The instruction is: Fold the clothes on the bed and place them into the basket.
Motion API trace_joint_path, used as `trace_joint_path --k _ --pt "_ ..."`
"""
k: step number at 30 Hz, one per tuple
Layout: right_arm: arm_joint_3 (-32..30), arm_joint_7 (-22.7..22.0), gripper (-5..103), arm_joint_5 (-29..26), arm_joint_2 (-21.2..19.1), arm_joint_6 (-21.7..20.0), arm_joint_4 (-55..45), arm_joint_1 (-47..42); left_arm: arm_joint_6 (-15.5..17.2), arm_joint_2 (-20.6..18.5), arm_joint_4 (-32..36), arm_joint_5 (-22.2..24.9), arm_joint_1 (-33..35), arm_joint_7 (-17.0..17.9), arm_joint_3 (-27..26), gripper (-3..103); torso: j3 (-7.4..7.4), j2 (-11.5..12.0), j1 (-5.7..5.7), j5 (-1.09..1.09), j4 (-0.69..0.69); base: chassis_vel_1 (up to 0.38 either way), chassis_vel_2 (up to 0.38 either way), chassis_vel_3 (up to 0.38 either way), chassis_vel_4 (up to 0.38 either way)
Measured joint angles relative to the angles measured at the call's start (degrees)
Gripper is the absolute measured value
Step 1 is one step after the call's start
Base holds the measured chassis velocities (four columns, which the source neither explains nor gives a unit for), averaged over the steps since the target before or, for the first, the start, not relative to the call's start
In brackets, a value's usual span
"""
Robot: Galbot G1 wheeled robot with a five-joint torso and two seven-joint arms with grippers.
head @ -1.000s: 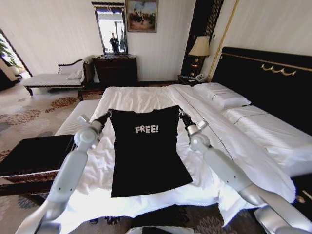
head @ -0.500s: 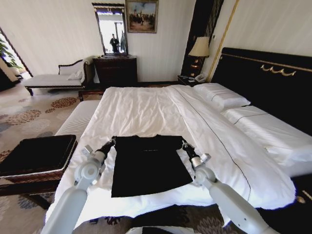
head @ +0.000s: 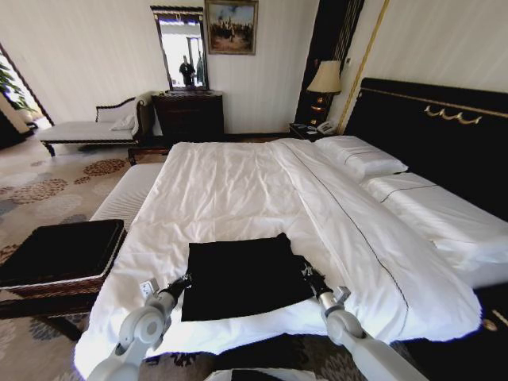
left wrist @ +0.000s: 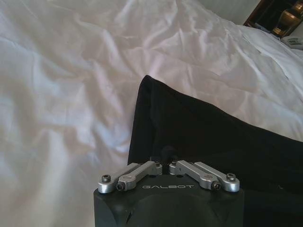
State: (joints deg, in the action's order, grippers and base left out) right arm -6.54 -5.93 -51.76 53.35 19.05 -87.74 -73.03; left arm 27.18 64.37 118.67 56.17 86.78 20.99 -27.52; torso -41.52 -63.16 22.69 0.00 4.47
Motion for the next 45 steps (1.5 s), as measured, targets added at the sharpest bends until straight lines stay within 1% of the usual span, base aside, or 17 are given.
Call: trace_joint_path --k 3,5,6,8,11,13,14,17,19,22,23,25,27,32,37,40,45 --pt "0.1 0.0 -3 0.7 0.4 0.2 0.2 0.2 -0.5 0.0 0.9 -0.8 0.8 -0.9 -0.4 1 -0.01 0.0 0.01 0.0 0.0 0.0 0.0 0.0 0.0" --pt "-0.2 -0.1 8 1.0 0.5 0.5 -0.5 0.0 -0.9 0.1 3.1 -0.9 2.3 -2.1 -2.2 6 -0.01 0.0 0.01 0.0 0.0 0.0 0.0 0.0 0.0" --pt "-0.7 -0.2 8 1.0 0.5 0.6 -1.3 -0.3 -1.2 0.2 4.4 -0.5 3.1 -3.0 -3.3 11 -0.01 0.0 0.02 0.0 0.0 0.0 0.0 0.0 0.0" --pt "-1.7 -0.3 13 0.9 0.5 0.6 -2.4 -0.7 -1.8 0.3 6.3 0.6 4.1 -4.5 -5.1 11 -0.01 0.0 0.01 0.01 -0.01 0.0 0.0 0.0 0.0" --pt "-5.9 -0.6 29 -0.4 0.7 0.7 -7.3 -2.3 -4.9 1.2 9.6 6.2 4.4 -9.7 -11.7 27 0.0 0.0 0.0 0.02 -0.03 0.0 0.0 0.0 0.0" --pt "-8.2 -1.3 35 -1.3 1.2 0.7 -9.6 -2.7 -6.5 2.0 7.3 8.8 1.5 -10.4 -12.9 38 0.0 0.0 0.0 0.01 -0.01 0.0 0.0 0.0 0.0" --pt "-8.2 -1.3 35 -1.3 1.2 0.7 -9.6 -2.7 -6.5 2.0 7.3 8.8 1.5 -10.4 -12.9 38 0.0 0.0 0.0 0.01 -0.01 0.0 0.0 0.0 0.0" --pt "-9.8 -1.9 51 -1.6 2.4 0.7 -10.2 -2.6 -8.1 4.0 -1.5 6.1 -5.1 -10.3 -10.4 48 -0.01 0.0 0.01 -0.01 0.0 0.0 0.0 0.0 0.0" --pt "-10.0 -2.0 51 -1.4 2.9 0.7 -10.0 -2.5 -8.6 4.9 -4.7 4.2 -7.3 -10.3 -9.1 54 -0.02 0.0 0.02 -0.01 0.0 0.0 0.0 0.0 0.0" --pt "-10.1 -2.4 67 0.0 5.1 0.7 -8.9 -2.3 -9.7 8.9 -16.0 0.7 -15.0 -10.3 -6.0 70 -0.01 0.0 0.02 0.01 0.02 0.0 0.0 0.0 0.0" --pt "-10.1 -2.4 67 0.0 5.1 0.7 -8.9 -2.3 -9.7 8.9 -16.0 0.7 -15.0 -10.3 -6.0 70 -0.01 0.0 0.02 0.01 0.02 0.0 0.0 0.0 0.0" --pt "-10.0 -2.6 78 1.3 6.5 0.7 -8.2 -2.3 -10.1 11.0 -21.7 0.1 -18.2 -10.8 -4.8 76 -0.02 0.0 0.02 -0.02 0.0 0.0 0.0 0.0 0.0" --pt "-9.8 -2.8 83 2.0 7.3 0.6 -7.7 -2.3 -10.5 12.3 -24.7 -0.3 -20.1 -11.5 -4.0 86 -0.02 0.0 0.02 0.02 0.0 0.0 0.0 0.0 0.0" --pt "-9.3 -3.1 99 2.6 8.1 0.5 -7.0 -2.0 -10.8 13.4 -28.4 -1.2 -22.4 -12.4 -2.9 98 -0.02 0.0 0.02 0.02 -0.01 0.0 0.0 0.0 0.0" --pt "-9.0 -3.4 100 2.8 8.1 0.2 -6.4 -1.6 -11.1 14.1 -29.7 -1.2 -23.0 -13.4 -2.6 80 -0.01 0.0 0.01 0.01 -0.01 0.0 0.0 0.0 0.0" --pt "-8.8 -3.5 100 2.8 8.1 0.2 -5.9 -1.2 -11.3 14.4 -29.9 -1.2 -23.1 -14.0 -2.4 74 -0.01 0.0 0.01 0.01 -0.01 0.0 0.0 0.0 0.0" --pt "-8.1 -4.4 100 2.9 8.3 -0.2 -4.3 0.7 -11.6 14.9 -30.0 -1.1 -23.2 -14.7 -2.3 52 -0.01 0.0 0.01 0.0 0.0 0.0 0.0 0.0 0.0"
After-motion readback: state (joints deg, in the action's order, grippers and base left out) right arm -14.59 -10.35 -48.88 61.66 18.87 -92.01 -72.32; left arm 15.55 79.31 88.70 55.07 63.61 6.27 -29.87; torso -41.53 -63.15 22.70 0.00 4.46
